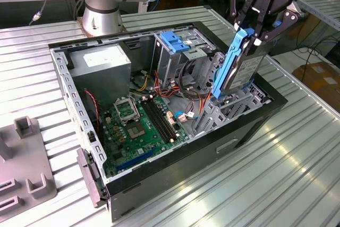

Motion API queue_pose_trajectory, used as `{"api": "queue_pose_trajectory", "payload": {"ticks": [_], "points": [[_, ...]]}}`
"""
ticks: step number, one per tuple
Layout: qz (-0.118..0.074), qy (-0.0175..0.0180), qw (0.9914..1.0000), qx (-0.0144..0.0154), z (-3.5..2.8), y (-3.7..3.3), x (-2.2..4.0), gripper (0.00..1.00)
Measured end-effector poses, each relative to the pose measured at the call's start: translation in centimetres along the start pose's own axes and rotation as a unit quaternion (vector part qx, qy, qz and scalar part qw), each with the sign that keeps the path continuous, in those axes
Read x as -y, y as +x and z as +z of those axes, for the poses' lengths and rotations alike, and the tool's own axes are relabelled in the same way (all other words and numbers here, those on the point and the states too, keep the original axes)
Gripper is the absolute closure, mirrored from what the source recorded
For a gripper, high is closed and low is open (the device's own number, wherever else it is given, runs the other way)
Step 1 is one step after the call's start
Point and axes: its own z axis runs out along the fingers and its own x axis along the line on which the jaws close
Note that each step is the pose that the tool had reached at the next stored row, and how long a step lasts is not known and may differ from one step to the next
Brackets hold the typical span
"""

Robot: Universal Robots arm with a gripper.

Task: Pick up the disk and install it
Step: 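Insert the disk into the insertion slot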

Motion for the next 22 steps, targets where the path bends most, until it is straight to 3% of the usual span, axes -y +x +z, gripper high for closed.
{"api": "queue_pose_trajectory", "payload": {"ticks": [3, 5, 6, 16, 19, 22], "points": [[0.0, 0.0, 1.0, 0.0013, 0.11, 0.27, 0.01, 0.64], [0.0, -0.0001, 0.99998, 0.0068, 0.22, 0.71, 0.01, 0.64], [0.0, -0.0001, 0.99997, 0.0073, 0.25, 0.78, 0.01, 0.64], [0.001, -0.0002, 0.99997, 0.0071, 0.56, 0.86, 0.0, 0.64], [0.002, -0.0002, 0.99997, 0.0071, 1.51, 1.03, -0.09, 0.64], [0.002, -0.0002, 0.99997, 0.0072, 1.75, 1.01, -0.1, 0.64]]}}
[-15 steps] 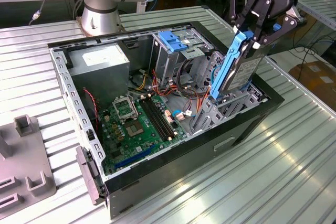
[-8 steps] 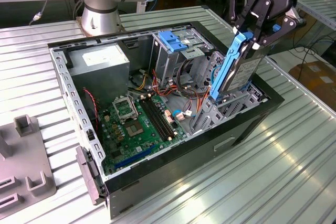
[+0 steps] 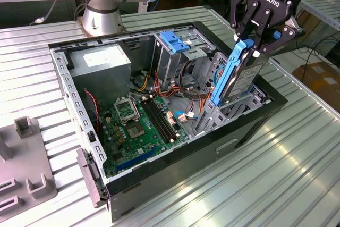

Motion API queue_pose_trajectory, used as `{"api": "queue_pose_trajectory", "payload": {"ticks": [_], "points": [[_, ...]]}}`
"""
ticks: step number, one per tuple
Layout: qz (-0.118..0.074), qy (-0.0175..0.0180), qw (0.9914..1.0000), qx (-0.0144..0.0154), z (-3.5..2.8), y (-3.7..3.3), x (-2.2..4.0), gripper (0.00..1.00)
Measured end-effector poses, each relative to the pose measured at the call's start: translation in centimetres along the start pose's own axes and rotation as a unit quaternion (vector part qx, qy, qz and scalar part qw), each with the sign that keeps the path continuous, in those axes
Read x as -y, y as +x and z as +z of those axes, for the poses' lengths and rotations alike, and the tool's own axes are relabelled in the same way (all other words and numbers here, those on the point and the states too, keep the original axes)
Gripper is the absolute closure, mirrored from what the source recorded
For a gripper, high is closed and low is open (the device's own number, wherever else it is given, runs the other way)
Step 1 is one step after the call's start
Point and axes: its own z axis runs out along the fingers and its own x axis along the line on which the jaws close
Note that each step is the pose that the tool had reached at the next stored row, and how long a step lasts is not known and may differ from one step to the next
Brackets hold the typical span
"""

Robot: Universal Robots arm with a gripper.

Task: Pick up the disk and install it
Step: 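Insert the disk into the insertion slot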

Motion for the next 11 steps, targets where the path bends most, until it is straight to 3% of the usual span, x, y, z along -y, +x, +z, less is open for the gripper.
{"api": "queue_pose_trajectory", "payload": {"ticks": [11], "points": [[0.0, 0.0, 1.0, 0.0001, 1.06, -0.04, -0.03, 0.64]]}}
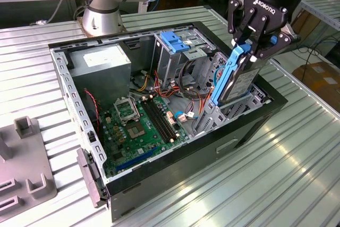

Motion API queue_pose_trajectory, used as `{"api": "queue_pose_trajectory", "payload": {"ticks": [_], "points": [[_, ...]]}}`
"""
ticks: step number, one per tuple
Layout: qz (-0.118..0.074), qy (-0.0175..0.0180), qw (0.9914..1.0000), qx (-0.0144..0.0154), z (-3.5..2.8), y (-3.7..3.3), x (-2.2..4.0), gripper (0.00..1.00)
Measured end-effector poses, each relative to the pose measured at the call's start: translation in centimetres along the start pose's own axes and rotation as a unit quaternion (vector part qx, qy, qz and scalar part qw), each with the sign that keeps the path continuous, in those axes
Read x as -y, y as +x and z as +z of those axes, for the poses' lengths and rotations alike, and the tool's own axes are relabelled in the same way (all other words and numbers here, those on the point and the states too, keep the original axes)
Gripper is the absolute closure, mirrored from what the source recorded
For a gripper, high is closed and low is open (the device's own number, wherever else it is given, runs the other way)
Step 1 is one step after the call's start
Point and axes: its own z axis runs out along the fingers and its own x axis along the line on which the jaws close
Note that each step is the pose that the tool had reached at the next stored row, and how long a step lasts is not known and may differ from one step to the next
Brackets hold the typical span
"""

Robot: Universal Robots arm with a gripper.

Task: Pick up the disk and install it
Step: 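Insert the disk into the insertion slot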

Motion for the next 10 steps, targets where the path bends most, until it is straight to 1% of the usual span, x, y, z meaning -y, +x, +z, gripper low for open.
{"api": "queue_pose_trajectory", "payload": {"ticks": [4, 8, 10], "points": [[0.0, 0.0, 1.0, -0.0001, 0.39, -0.02, -0.01, 0.64], [0.0, 0.0, 1.0, -0.0001, 0.91, -0.03, -0.03, 0.64], [0.0, 0.0, 1.0, -0.0001, 1.05, -0.03, -0.03, 0.64]]}}
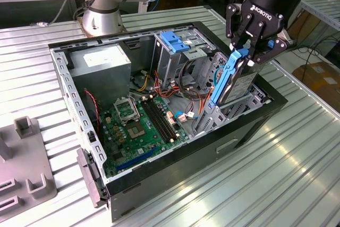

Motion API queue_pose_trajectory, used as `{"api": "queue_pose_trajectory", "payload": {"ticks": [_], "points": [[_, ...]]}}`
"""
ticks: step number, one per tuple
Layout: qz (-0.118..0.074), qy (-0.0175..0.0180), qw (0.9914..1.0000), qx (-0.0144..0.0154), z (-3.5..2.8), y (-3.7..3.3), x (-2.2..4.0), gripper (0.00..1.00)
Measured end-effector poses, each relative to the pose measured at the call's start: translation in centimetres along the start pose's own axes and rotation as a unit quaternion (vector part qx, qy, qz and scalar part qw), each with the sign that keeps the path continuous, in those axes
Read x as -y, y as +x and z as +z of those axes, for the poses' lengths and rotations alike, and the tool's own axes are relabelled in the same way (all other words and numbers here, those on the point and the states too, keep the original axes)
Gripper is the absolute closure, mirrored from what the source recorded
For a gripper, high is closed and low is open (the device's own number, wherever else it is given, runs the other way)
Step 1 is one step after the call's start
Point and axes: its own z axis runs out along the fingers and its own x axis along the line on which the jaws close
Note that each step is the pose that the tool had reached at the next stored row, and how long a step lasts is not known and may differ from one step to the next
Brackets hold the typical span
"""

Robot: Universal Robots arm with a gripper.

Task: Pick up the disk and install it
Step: 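Insert the disk into the insertion slot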

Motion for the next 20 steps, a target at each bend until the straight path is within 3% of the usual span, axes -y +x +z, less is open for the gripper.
{"api": "queue_pose_trajectory", "payload": {"ticks": [20], "points": [[0.0, 0.0, 1.0, 0.0, 2.05, -0.06, -0.06, 0.64]]}}
